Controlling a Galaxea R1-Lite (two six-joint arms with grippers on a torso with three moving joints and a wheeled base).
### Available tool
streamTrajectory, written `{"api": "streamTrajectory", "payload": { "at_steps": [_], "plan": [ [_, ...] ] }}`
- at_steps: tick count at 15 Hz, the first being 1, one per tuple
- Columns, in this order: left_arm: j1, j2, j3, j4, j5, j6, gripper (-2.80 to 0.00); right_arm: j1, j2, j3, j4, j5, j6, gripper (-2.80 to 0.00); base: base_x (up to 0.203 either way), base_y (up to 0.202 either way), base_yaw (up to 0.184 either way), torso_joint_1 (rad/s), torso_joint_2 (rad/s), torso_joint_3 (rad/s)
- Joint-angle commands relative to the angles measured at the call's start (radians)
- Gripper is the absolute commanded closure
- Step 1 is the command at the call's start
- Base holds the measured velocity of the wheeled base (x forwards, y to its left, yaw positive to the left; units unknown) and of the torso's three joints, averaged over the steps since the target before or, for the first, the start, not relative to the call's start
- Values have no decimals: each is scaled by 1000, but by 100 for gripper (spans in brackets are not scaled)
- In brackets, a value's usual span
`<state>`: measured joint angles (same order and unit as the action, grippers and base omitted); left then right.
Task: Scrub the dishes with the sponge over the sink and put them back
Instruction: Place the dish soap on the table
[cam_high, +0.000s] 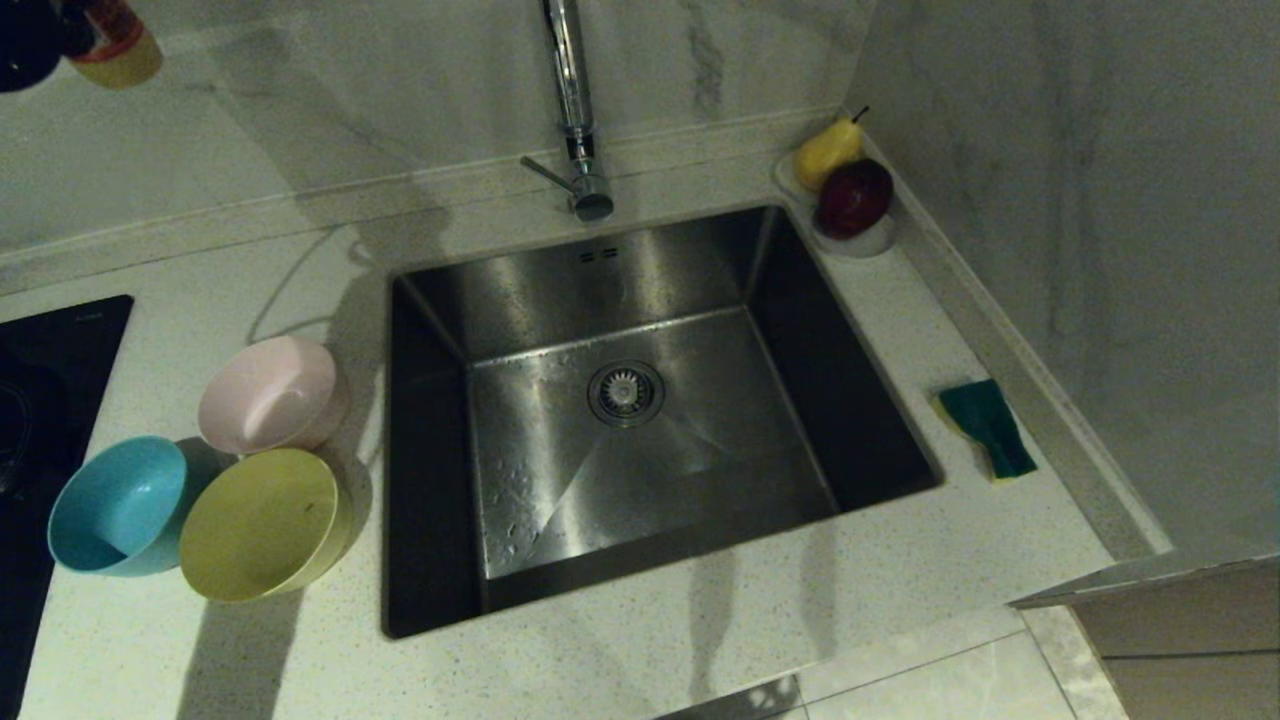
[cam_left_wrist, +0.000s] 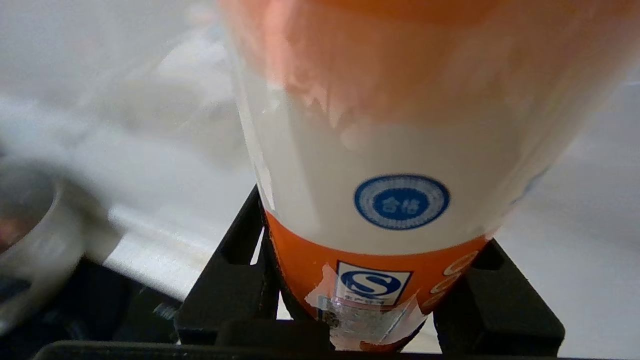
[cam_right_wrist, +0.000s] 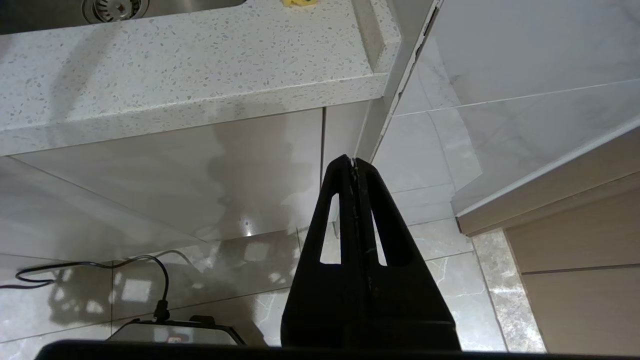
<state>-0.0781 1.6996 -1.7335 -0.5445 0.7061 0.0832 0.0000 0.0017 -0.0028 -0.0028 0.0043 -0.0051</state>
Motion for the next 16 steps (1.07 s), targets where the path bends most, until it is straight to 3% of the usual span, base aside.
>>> {"api": "streamTrajectory", "payload": {
  "at_steps": [1,6,11,16],
  "plan": [
    [98,88,43,-5,14,-30,0,1,0,1,0,0,0,0,0,0,0,0,0,0],
    [175,202,48,-39,56,-118,0,0,0,0,0,1,0,0,0,0,0,0,0,0],
    [197,290,56,-76,128,-201,0,0,0,1,0,0,0,0,0,0,0,0,0,0],
    [224,365,57,-76,159,-285,0,0,0,1,0,0,0,0,0,0,0,0,0,0]
  ]
}}
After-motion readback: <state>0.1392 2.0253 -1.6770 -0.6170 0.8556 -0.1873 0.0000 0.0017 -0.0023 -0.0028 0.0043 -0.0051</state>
